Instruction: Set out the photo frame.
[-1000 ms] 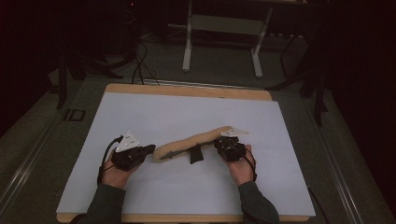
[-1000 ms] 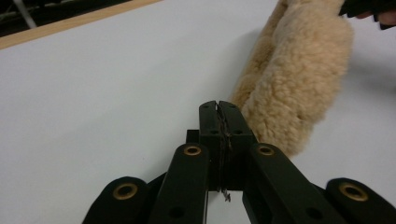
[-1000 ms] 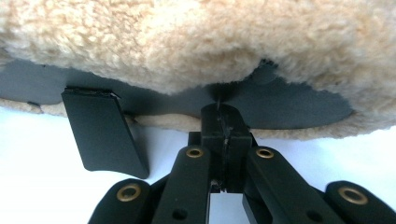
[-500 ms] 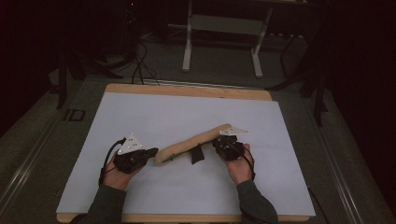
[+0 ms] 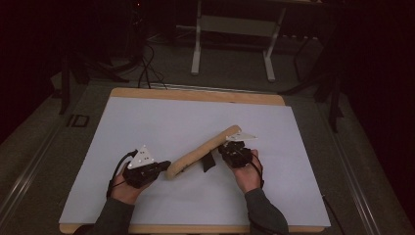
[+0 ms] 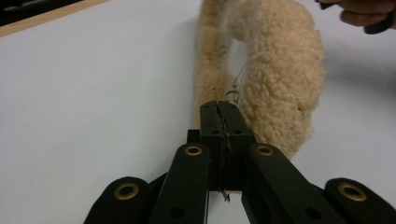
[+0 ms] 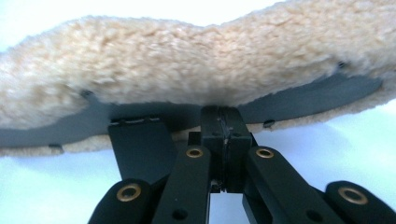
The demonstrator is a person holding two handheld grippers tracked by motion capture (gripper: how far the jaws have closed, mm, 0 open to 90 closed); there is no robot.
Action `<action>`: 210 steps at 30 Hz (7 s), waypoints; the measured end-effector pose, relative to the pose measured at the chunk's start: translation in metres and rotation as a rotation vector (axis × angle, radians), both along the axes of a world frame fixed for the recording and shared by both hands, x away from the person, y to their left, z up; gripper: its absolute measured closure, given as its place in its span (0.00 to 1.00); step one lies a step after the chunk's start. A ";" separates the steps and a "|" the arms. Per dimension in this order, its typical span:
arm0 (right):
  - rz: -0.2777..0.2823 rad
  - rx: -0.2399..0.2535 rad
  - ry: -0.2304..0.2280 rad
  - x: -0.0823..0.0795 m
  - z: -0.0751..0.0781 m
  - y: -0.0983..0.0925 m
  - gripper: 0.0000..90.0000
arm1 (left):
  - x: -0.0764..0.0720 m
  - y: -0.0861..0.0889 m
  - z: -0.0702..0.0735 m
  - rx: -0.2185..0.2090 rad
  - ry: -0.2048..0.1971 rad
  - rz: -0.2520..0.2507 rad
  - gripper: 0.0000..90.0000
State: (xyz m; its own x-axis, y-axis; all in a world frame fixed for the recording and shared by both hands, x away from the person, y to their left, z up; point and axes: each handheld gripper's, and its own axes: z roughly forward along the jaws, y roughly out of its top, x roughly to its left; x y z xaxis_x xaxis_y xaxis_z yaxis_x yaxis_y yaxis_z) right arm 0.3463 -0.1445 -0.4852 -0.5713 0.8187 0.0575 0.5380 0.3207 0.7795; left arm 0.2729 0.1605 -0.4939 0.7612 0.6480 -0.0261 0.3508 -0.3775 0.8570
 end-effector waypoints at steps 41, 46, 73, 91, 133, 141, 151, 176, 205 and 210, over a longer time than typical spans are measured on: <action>0.091 0.005 0.005 -0.009 -0.002 0.023 1.00 | -0.020 -0.063 -0.006 0.011 -0.052 -0.154 1.00; 0.112 0.007 0.012 -0.011 -0.004 0.024 1.00 | -0.020 -0.070 -0.008 0.015 -0.058 -0.160 1.00; 0.262 0.039 0.063 -0.015 -0.006 0.022 1.00 | -0.021 -0.094 -0.017 0.025 -0.088 -0.138 1.00; 0.248 -0.055 0.082 -0.024 0.000 0.004 0.76 | -0.020 -0.083 -0.012 0.074 -0.115 -0.123 0.90; 0.187 0.205 0.095 -0.041 0.041 0.000 0.41 | -0.005 -0.039 -0.001 0.033 -0.115 0.140 0.68; 0.222 0.175 0.119 -0.044 0.036 0.020 0.35 | -0.004 -0.036 0.000 0.033 -0.115 0.145 0.68; 0.191 0.107 0.133 -0.043 0.022 0.035 0.48 | -0.003 -0.028 0.003 0.015 -0.116 0.170 0.68; 0.197 0.037 0.122 -0.044 0.019 0.036 0.58 | 0.001 -0.012 0.007 -0.012 -0.113 0.220 0.68; 0.204 0.020 0.088 -0.041 0.019 0.024 0.70 | 0.002 -0.005 0.007 -0.023 -0.106 0.242 0.69; 0.211 0.012 0.084 -0.041 0.019 0.024 0.70 | 0.003 -0.003 0.007 -0.028 -0.103 0.246 0.69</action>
